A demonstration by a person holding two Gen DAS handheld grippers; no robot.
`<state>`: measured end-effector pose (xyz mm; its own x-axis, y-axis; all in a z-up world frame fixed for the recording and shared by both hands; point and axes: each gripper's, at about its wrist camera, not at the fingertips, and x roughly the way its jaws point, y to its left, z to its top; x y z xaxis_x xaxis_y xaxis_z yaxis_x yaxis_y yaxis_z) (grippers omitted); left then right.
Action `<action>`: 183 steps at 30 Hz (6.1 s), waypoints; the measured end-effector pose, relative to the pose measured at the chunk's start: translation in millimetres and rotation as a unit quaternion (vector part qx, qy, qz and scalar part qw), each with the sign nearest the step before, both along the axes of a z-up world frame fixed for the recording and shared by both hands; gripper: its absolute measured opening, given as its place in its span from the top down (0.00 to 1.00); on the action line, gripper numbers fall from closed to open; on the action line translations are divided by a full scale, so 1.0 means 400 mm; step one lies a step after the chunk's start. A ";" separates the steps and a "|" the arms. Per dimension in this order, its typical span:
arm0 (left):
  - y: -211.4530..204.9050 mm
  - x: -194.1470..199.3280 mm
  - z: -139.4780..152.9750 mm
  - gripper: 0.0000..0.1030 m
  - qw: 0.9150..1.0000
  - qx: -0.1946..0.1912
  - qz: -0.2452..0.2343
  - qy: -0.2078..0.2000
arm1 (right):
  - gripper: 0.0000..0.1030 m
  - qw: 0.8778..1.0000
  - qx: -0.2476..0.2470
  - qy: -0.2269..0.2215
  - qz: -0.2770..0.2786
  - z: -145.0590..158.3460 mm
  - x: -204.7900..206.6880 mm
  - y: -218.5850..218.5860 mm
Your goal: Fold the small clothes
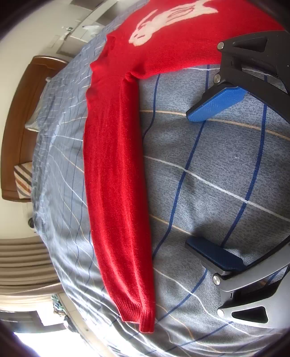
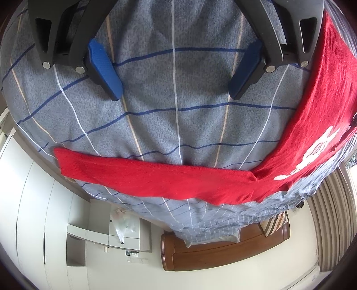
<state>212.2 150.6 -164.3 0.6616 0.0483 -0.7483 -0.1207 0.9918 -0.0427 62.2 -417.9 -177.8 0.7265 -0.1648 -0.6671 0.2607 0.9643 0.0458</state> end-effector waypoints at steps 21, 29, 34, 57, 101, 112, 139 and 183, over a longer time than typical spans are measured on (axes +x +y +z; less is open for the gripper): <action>0.000 0.000 0.000 0.00 1.000 0.000 0.000 0.000 | 0.02 1.000 -0.002 0.001 0.012 -0.004 0.010 0.010; 0.000 0.000 0.000 0.00 1.000 0.000 0.000 0.000 | 0.02 1.000 -0.002 0.001 0.013 -0.006 0.011 0.011; 0.000 0.000 0.000 0.00 1.000 0.000 0.000 0.000 | 0.02 1.000 -0.002 0.000 0.013 -0.007 0.010 0.013; 0.001 0.000 0.000 0.00 1.000 0.000 0.000 0.000 | 0.01 1.000 -0.003 0.000 0.014 -0.009 0.007 0.013; 0.001 -0.001 0.000 0.00 1.000 0.000 0.000 0.000 | 0.01 1.000 -0.002 0.001 0.016 -0.009 0.007 0.014; 0.001 -0.001 0.001 0.00 1.000 0.000 0.000 0.000 | 0.01 1.000 -0.002 0.002 0.015 -0.009 0.007 0.014; 0.000 -0.001 0.000 0.00 1.000 0.000 0.001 0.000 | 0.01 1.000 -0.001 0.002 0.016 -0.009 0.008 0.015; 0.000 -0.001 0.000 0.00 1.000 -0.001 0.001 0.000 | 0.00 1.000 -0.005 0.003 0.017 -0.011 0.007 0.017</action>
